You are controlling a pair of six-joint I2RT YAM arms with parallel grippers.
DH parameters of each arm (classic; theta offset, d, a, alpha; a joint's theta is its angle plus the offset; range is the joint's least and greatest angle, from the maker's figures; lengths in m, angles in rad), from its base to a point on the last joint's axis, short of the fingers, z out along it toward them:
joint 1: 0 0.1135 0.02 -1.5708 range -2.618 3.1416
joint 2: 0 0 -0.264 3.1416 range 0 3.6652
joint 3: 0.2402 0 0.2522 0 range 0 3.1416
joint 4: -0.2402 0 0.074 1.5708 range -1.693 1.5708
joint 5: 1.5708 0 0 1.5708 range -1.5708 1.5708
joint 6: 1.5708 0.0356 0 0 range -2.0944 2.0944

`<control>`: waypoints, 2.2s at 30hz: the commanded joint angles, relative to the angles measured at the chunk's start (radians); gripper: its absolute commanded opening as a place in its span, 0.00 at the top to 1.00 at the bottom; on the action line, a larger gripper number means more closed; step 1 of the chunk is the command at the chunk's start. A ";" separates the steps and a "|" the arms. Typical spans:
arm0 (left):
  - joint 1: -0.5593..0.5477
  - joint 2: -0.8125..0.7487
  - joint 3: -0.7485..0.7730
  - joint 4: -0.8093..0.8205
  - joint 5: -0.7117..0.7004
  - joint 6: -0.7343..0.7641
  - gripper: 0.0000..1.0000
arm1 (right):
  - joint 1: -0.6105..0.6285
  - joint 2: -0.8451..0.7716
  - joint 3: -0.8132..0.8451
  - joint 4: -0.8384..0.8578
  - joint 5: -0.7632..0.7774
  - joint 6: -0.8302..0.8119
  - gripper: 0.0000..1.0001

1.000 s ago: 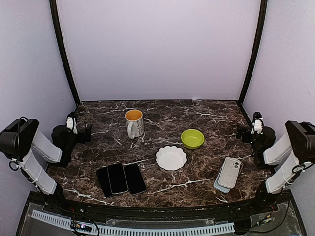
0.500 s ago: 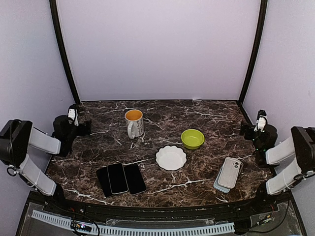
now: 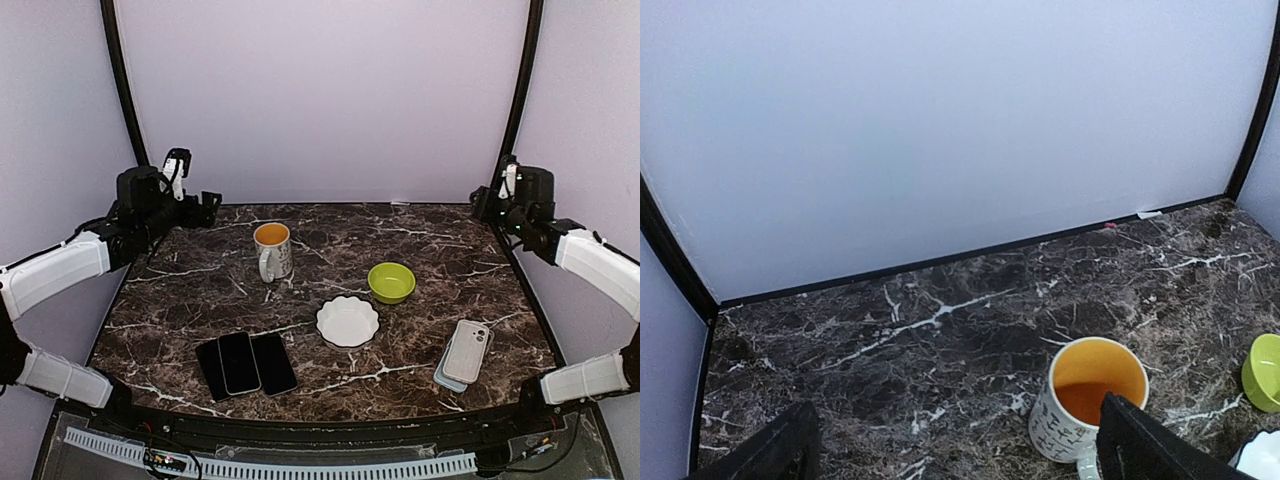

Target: Put the phone into the phone case

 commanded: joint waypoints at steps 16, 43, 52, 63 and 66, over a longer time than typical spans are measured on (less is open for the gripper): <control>-0.231 -0.133 -0.111 -0.211 0.162 0.236 0.01 | 0.842 0.190 -0.028 -0.593 -0.190 0.190 1.00; -0.232 -0.128 -0.162 -0.157 0.067 0.282 0.01 | 0.890 0.700 0.261 -0.303 -0.007 0.139 1.00; -0.232 -0.109 -0.168 -0.151 0.046 0.296 0.01 | 0.785 0.895 0.518 -0.281 0.027 0.081 1.00; -0.231 -0.091 -0.174 -0.140 0.038 0.311 0.01 | 0.673 1.110 0.843 -0.329 0.017 0.055 1.00; -0.232 -0.086 -0.177 -0.137 0.037 0.314 0.01 | 0.670 1.099 0.865 -0.353 0.031 0.034 1.00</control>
